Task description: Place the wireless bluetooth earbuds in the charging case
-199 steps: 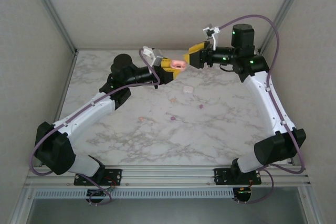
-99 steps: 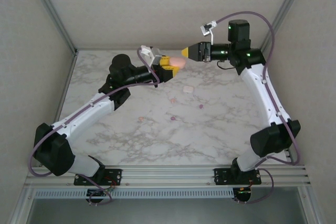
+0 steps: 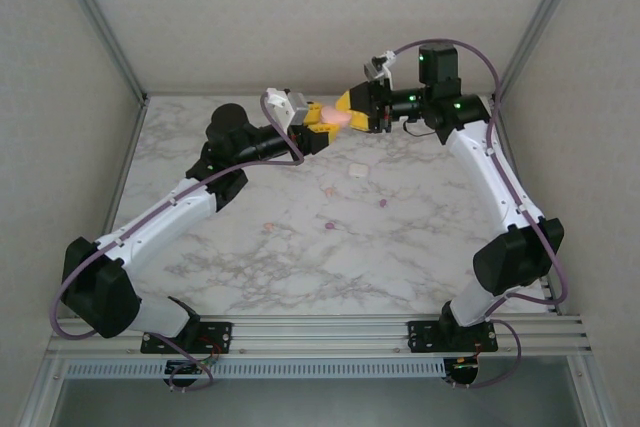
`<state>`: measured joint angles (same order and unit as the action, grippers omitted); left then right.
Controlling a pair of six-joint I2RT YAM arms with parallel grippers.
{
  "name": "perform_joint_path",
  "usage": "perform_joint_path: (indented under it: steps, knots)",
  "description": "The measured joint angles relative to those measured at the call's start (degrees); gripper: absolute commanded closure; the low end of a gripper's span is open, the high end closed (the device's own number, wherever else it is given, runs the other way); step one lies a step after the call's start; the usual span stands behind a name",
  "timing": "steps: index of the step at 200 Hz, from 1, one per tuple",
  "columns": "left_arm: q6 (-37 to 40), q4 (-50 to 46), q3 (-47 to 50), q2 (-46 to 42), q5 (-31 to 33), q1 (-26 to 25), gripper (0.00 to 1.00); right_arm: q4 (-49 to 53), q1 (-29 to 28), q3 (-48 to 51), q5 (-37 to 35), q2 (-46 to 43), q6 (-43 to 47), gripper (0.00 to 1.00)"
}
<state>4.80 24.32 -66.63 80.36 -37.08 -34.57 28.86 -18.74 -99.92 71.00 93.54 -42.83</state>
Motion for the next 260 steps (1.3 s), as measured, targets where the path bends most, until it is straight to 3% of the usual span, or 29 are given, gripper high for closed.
perform_joint_path:
  steps: [33,65,82,174,230,260]
  knots:
    - [0.24,-0.13,0.00,0.00,0.20,-0.11,0.67,-1.64,-0.26,1.70,0.87,0.00,-2.34,0.67]
    - [0.96,-0.79,0.00,0.00,0.59,-0.11,0.57,-4.55,-0.09,3.06,1.46,0.00,-5.53,0.84]
    - [1.27,-1.46,0.00,-0.02,1.18,-0.11,0.53,-6.64,-0.11,4.26,1.46,0.00,-7.34,0.88]
    - [-2.73,-0.81,-0.02,0.87,1.68,0.22,0.46,-31.19,-0.20,14.97,1.09,-1.75,-26.36,0.92]
    - [-3.74,0.20,-0.13,1.09,1.11,0.22,0.42,-36.00,-0.15,15.91,0.87,-2.19,-30.10,0.92]
    - [-3.76,0.15,-0.22,1.09,0.57,0.24,0.47,-36.81,-0.15,15.93,0.79,-2.58,-30.51,0.91]
